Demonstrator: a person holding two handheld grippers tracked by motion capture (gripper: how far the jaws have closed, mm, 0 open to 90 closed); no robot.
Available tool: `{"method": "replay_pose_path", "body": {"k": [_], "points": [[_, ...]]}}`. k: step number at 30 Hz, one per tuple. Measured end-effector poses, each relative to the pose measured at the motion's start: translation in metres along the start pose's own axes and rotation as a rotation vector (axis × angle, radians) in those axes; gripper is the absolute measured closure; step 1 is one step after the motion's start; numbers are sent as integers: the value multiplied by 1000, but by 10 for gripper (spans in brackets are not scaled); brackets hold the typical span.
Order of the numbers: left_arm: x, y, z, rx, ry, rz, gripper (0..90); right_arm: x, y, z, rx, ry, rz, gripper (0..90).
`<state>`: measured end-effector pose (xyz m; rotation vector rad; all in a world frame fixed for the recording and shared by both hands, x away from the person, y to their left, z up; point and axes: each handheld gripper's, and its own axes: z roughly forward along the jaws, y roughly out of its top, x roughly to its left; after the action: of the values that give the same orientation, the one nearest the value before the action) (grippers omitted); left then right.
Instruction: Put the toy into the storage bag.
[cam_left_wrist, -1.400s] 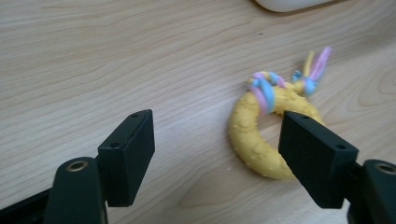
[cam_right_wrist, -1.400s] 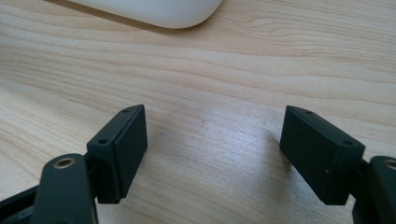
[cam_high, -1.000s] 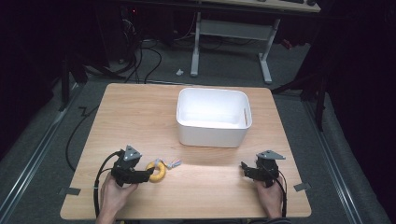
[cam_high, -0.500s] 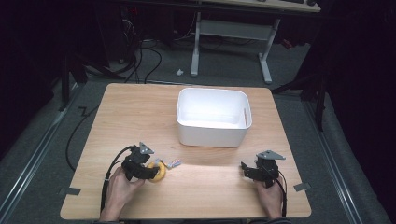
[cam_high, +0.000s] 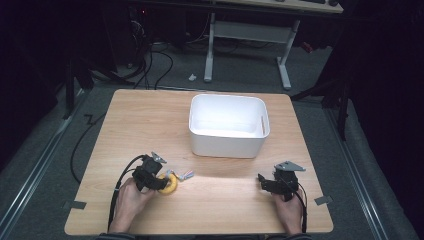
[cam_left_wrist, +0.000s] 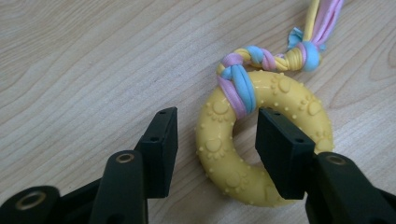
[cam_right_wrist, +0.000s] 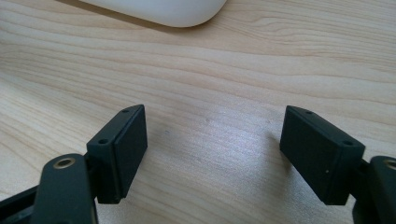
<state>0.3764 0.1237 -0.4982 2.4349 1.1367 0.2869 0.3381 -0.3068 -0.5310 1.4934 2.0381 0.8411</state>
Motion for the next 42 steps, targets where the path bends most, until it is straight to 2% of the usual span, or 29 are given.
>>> {"method": "replay_pose_path", "body": {"k": [6, 14, 18, 24, 33, 42], "points": [[-1, 1, 3, 25, 6, 6, 557, 0, 0, 0, 0, 0, 0, 233], [-1, 0, 4, 30, 9, 15, 636, 0, 0, 0, 0, 0, 0, 232], [-2, 0, 4, 29, 14, 26, 645, 0, 0, 0, 0, 0, 0, 233], [1, 2, 4, 26, -7, 14, 658, 0, 0, 0, 0, 0, 2, 233], [-3, 6, -5, 15, -7, 22, 666, 1, 0, 0, -1, 1, 1, 232], [-4, 10, -18, -19, -38, 22, 666, 1, 0, 0, -1, 2, 1, 232]]}}
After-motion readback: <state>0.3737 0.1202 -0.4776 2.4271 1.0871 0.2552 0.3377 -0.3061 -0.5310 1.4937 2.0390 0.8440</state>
